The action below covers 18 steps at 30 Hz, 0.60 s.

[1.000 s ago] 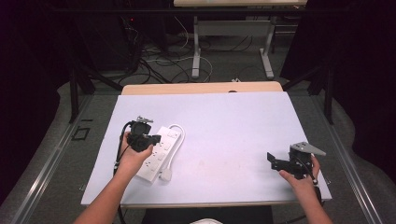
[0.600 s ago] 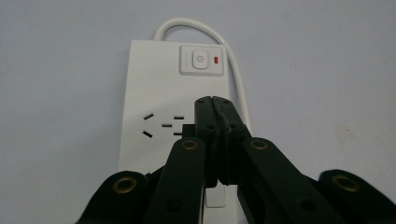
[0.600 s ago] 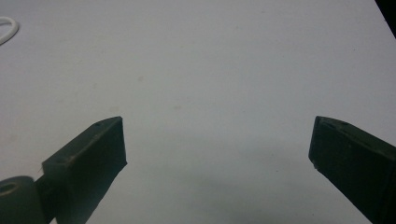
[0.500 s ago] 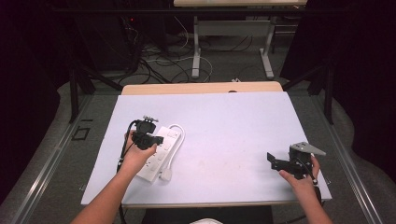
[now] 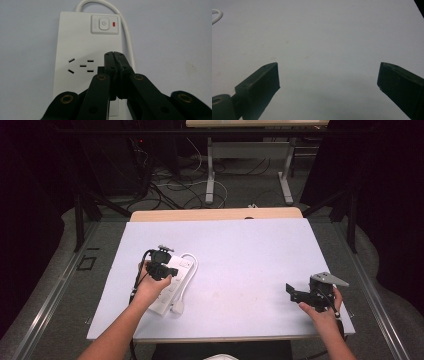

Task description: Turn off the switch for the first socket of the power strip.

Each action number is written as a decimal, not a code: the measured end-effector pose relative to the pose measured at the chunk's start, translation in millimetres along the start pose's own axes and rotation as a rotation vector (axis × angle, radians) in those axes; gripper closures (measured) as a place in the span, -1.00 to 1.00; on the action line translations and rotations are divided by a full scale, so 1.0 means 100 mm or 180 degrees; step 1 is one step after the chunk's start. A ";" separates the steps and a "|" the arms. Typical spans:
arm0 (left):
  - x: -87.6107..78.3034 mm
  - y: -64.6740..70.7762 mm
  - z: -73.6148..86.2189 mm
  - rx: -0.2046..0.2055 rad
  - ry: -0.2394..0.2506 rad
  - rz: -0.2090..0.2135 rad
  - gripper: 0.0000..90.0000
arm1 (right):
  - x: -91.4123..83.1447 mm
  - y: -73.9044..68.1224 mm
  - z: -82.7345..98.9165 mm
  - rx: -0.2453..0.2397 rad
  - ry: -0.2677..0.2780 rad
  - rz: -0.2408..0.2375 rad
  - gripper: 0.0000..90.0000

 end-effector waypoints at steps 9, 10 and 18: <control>0.07 0.00 -0.01 0.0001 -0.0059 -0.0017 1.00 | 0.00 0.00 0.00 0.0013 -0.0048 0.0019 -0.87; 0.08 0.00 -0.01 -0.0009 -0.0066 -0.0021 1.00 | 0.01 0.00 0.00 0.0029 -0.0032 0.0057 -0.87; 0.12 -0.01 0.00 -0.0022 -0.0129 -0.0045 1.00 | 0.02 0.00 -0.01 0.0011 -0.0084 0.0034 -0.93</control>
Point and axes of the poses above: each handheld gripper's, and its own axes: x roughly forward along the jaws, z roughly out of its underside, y roughly to its right, the point moved 1 cm from there along x, roughly forward along the jaws, and after that the axes turned 10 degrees about z, right-handed, at the moved point
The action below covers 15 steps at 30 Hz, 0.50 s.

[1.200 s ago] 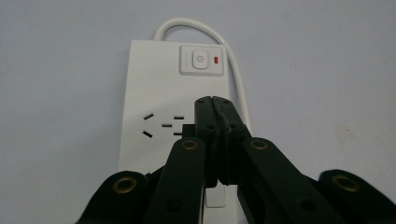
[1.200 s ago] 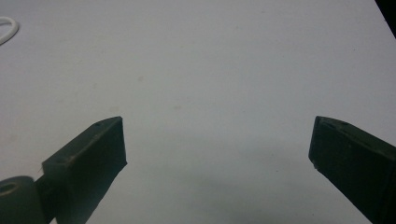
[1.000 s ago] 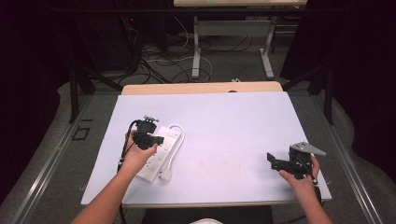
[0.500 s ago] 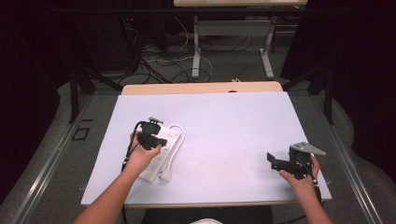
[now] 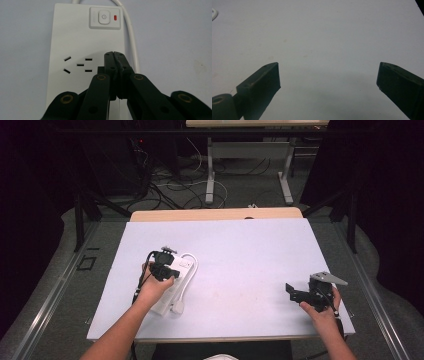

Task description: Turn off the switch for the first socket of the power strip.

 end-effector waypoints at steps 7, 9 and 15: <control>0.03 0.00 0.00 -0.0006 -0.0038 -0.0003 1.00 | 0.02 0.00 0.00 -0.0011 0.0020 0.0017 -0.98; 0.03 0.00 0.00 -0.0015 -0.0050 -0.0010 1.00 | 0.01 0.00 0.00 0.0008 0.0006 0.0009 -0.99; 0.05 -0.01 0.01 -0.0026 -0.0090 -0.0019 1.00 | 0.01 0.00 0.00 -0.0015 -0.0008 -0.0017 -0.99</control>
Point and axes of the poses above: each handheld gripper's, and its own axes: x roughly forward along the jaws, z roughly out of its underside, y roughly to its right, the point moved 1 cm from there along x, roughly forward along the jaws, and after that the axes turned 10 degrees about z, right-handed, at the moved point
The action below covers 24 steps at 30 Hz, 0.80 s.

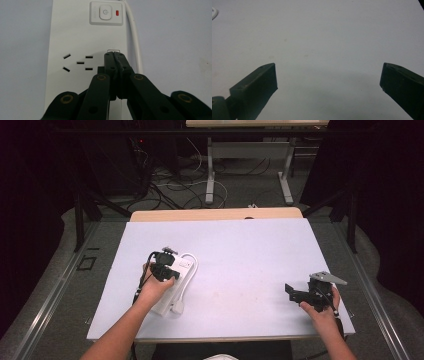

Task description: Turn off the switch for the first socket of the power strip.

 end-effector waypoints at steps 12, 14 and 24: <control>0.01 -0.01 0.00 -0.0005 -0.0001 0.0011 1.00 | 0.00 -0.01 0.01 0.0008 -0.0037 -0.0039 -0.99; 0.01 -0.01 0.01 -0.0004 -0.0002 0.0012 1.00 | 0.00 -0.01 0.01 0.0008 -0.0034 -0.0039 -0.99; 0.03 0.01 0.01 0.0047 -0.0093 -0.0050 1.00 | 0.00 0.00 0.01 0.0010 -0.0032 -0.0045 -0.99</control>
Point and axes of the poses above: each handheld gripper's, and its own axes: x roughly forward along the jaws, z roughly out of its underside, y roughly to its right, the point moved 1 cm from there along x, roughly forward along the jaws, and after that the axes turned 10 degrees about z, right-handed, at the moved point
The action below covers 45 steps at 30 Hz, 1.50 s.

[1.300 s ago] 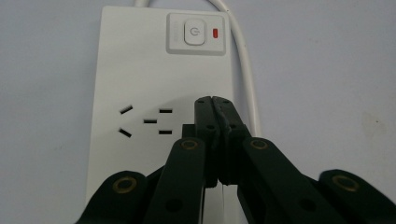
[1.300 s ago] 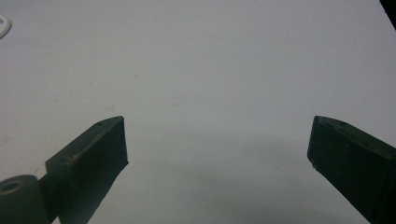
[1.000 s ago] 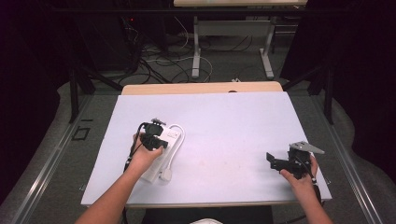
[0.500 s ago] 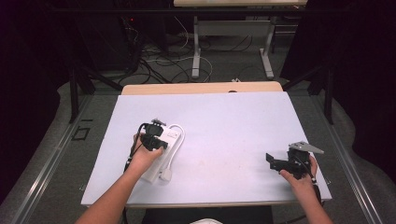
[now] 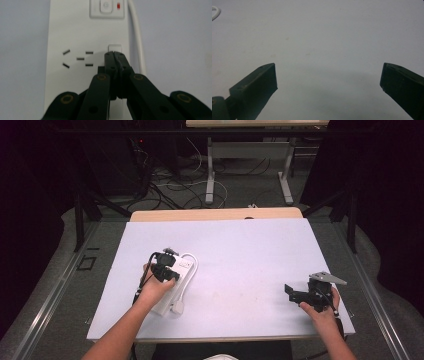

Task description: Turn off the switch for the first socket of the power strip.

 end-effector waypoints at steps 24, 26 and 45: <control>-0.01 -0.03 0.02 -0.0084 0.0057 0.0079 1.00 | 0.00 0.00 0.00 0.0001 0.0002 0.0003 -0.99; -0.01 -0.03 0.02 -0.0084 0.0058 0.0079 1.00 | 0.00 0.00 0.00 0.0001 -0.0003 0.0001 -0.99; -0.02 -0.03 -0.01 -0.0059 0.0045 0.0026 0.99 | 0.01 0.00 0.01 0.0009 -0.0005 0.0001 -0.99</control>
Point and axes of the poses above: each handheld gripper's, and its own axes: x roughly forward along the jaws, z roughly out of its underside, y roughly to its right, the point moved 1 cm from there along x, roughly forward along the jaws, and after that the axes turned 10 degrees about z, right-handed, at the moved point
